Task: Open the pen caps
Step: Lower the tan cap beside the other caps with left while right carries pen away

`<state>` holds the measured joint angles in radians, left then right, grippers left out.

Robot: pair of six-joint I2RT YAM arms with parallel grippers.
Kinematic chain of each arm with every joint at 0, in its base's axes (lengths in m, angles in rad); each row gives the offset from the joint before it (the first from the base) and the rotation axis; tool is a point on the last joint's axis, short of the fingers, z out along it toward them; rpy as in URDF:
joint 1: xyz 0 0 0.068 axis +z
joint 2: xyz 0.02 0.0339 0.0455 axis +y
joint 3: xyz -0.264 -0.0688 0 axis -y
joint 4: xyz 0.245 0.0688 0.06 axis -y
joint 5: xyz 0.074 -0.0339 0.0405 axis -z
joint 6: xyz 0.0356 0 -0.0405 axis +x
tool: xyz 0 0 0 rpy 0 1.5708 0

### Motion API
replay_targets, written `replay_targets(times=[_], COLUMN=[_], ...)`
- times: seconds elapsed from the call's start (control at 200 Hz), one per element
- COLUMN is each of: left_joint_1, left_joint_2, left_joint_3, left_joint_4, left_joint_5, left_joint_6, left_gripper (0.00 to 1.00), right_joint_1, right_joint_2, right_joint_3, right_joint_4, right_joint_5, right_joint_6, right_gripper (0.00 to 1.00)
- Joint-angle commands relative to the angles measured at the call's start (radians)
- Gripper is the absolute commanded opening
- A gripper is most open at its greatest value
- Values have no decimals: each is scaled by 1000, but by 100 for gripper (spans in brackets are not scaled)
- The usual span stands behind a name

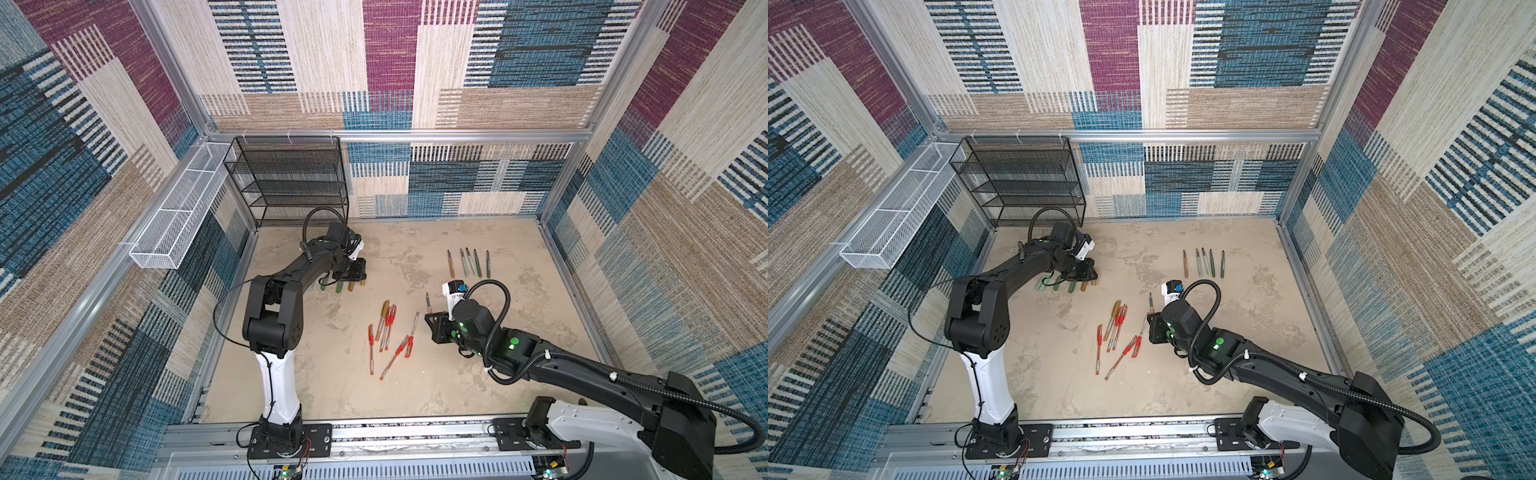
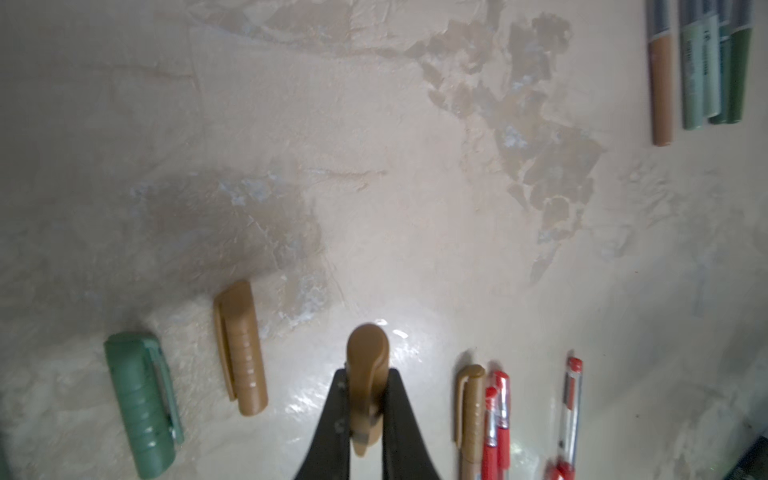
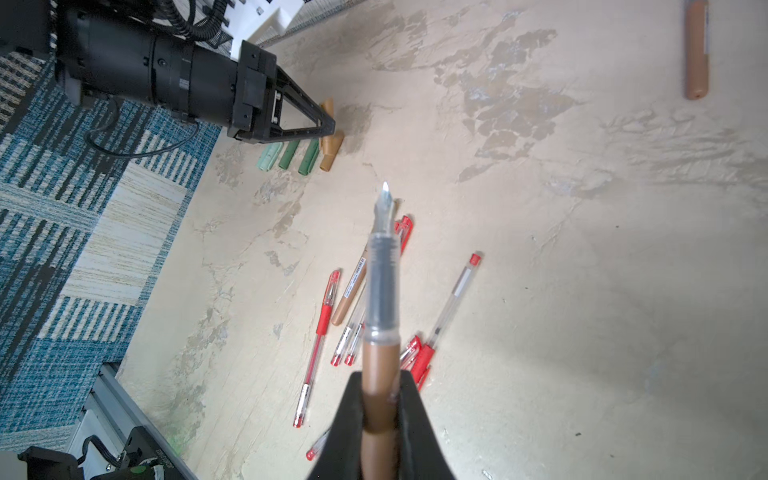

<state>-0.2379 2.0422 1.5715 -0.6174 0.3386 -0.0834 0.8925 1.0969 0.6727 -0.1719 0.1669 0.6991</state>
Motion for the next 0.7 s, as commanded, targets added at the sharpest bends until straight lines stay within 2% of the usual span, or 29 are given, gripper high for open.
replay_targets(times=[0.0, 0.326, 0.696], left_joint_1=[-1, -4, -15], left_joint_2=[39, 109, 70], left_joint_3=[42, 75, 84], left_joint_4=[-54, -86, -97], left_joint_5=[-37, -84, -111], left_joint_6=[34, 37, 2], left_gripper=[0, 5, 29], right_joint_1=[0, -2, -3], right_joint_2=[-15, -37, -64], right_joint_3=[-8, -31, -20], right_joint_4=[5, 14, -25], right_joint_5=[5, 17, 34], right_joint_6=[16, 16, 25], right_gripper=[0, 0, 0])
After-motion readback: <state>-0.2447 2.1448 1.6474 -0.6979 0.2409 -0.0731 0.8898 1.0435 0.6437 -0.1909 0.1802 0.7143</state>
